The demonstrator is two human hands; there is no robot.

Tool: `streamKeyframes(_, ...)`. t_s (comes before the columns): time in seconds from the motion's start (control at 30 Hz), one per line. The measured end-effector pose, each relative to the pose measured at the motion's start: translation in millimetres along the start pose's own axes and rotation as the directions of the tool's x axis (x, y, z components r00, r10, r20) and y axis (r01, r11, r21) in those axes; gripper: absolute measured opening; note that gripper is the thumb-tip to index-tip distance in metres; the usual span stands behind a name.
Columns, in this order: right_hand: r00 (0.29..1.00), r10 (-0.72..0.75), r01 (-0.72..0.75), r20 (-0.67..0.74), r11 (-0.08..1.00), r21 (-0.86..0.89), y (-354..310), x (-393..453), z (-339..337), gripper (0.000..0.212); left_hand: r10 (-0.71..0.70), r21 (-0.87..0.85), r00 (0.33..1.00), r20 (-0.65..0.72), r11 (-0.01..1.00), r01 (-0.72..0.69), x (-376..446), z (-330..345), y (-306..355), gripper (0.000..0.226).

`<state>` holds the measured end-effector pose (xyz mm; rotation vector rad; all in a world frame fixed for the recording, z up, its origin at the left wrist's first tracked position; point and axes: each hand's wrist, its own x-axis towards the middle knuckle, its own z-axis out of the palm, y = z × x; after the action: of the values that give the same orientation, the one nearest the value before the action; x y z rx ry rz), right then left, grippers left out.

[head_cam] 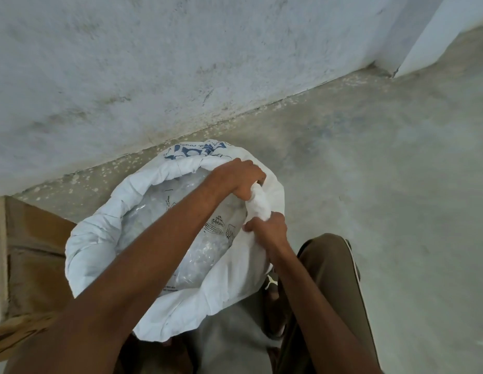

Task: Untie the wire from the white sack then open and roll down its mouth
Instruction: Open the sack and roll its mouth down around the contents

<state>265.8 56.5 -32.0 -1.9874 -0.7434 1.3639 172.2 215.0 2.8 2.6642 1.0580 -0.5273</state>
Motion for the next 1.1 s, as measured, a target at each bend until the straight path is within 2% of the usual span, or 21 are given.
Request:
streamKeyframes(0.07,0.995,0.073,-0.081,0.064,0.987,0.14,-6,1,-6,0.043,-0.044,-0.233,0.985,-0.165,0.973,0.005,-29,5,5,0.058)
streamKeyframes(0.13,0.974,0.138,-0.189,0.179,0.933,0.307,-12,4,-10,0.039,-0.169,-0.502,0.905,-0.39,0.863,-0.055,-70,23,18,0.054)
streamKeyframes(0.17,0.955,0.143,-0.241,0.261,0.885,0.399,-15,5,-11,0.039,-0.252,-0.623,0.876,-0.412,0.779,-0.069,-91,37,28,0.048)
streamKeyframes(0.23,0.917,0.092,-0.297,0.387,0.805,0.514,-21,5,-13,0.035,-0.339,-0.759,0.899,-0.279,0.651,0.01,-128,60,54,0.061)
streamKeyframes(0.27,0.907,0.067,-0.308,0.416,0.779,0.547,-21,2,-14,0.028,-0.348,-0.758,0.913,-0.211,0.648,0.072,-139,72,68,0.075)
streamKeyframes(0.33,0.908,0.064,-0.317,0.414,0.752,0.578,-15,0,-14,0.011,-0.388,-0.692,0.901,-0.195,0.705,0.154,-151,94,89,0.094)
streamKeyframes(0.4,0.919,0.06,-0.298,0.39,0.752,0.588,-9,-3,-10,0.009,-0.471,-0.709,0.849,-0.238,0.682,0.179,-155,107,100,0.087)
streamKeyframes(0.47,0.961,0.057,-0.2,0.272,0.821,0.535,-4,-7,-6,0.013,-0.525,-0.723,0.807,-0.269,0.664,0.19,-156,111,104,0.07)
streamKeyframes(0.5,0.983,0.068,-0.143,0.172,0.867,0.478,0,-9,-4,0.022,-0.543,-0.717,0.787,-0.294,0.669,0.194,-157,112,105,0.062)
streamKeyframes(0.57,0.992,0.115,-0.126,0.05,0.93,0.346,6,-28,-2,0.068,-0.562,-0.687,0.736,-0.377,0.703,0.185,-159,116,113,0.051)
streamKeyframes(0.6,0.986,0.16,-0.169,0.054,0.932,0.32,8,-41,-1,0.088,-0.555,-0.65,0.704,-0.444,0.74,0.174,-160,119,120,0.046)
streamKeyframes(0.63,0.979,0.187,-0.203,0.079,0.921,0.332,11,-49,2,0.098,-0.53,-0.6,0.673,-0.515,0.784,0.158,-162,121,129,0.043)
streamKeyframes(0.67,0.973,0.201,-0.23,0.115,0.897,0.378,11,-58,3,0.1,-0.492,-0.543,0.661,-0.566,0.826,0.151,-164,123,139,0.041)
streamKeyframes(0.7,0.972,0.191,-0.234,0.14,0.865,0.443,11,-61,3,0.094,-0.45,-0.496,0.662,-0.6,0.858,0.133,-166,124,145,0.04)
streamKeyframes(0.77,0.97,0.147,-0.23,0.195,0.819,0.525,9,-62,-1,0.066,-0.409,-0.489,0.662,-0.628,0.869,0.073,-171,128,148,0.042)
streamKeyframes(0.83,0.963,0.118,-0.237,0.243,0.802,0.548,6,-68,-7,0.042,-0.449,-0.631,0.701,-0.553,0.776,-0.001,-185,129,144,0.052)
streamKeyframes(0.87,0.96,0.122,-0.248,0.25,0.784,0.569,6,-71,-10,0.036,-0.466,-0.69,0.724,-0.508,0.723,-0.018,-193,131,142,0.06)
streamKeyframes(0.9,0.96,0.13,-0.257,0.249,0.763,0.592,7,-74,-14,0.035,-0.482,-0.701,0.729,-0.486,0.713,0.005,-202,134,141,0.069)
streamKeyframes(0.97,0.96,0.123,-0.259,0.25,0.727,0.636,6,-80,-20,0.028,-0.538,-0.667,0.726,-0.428,0.73,0.148,-217,138,138,0.077)
streamKeyframes(1.03,0.955,0.105,-0.267,0.278,0.712,0.65,9,-84,-22,0.019,-0.588,-0.624,0.727,-0.355,0.728,0.283,-227,142,136,0.071)
streamKeyframes(1.1,0.948,0.07,-0.269,0.312,0.702,0.66,13,-90,-18,0.016,-0.604,-0.547,0.722,-0.338,0.75,0.372,-231,146,138,0.057)
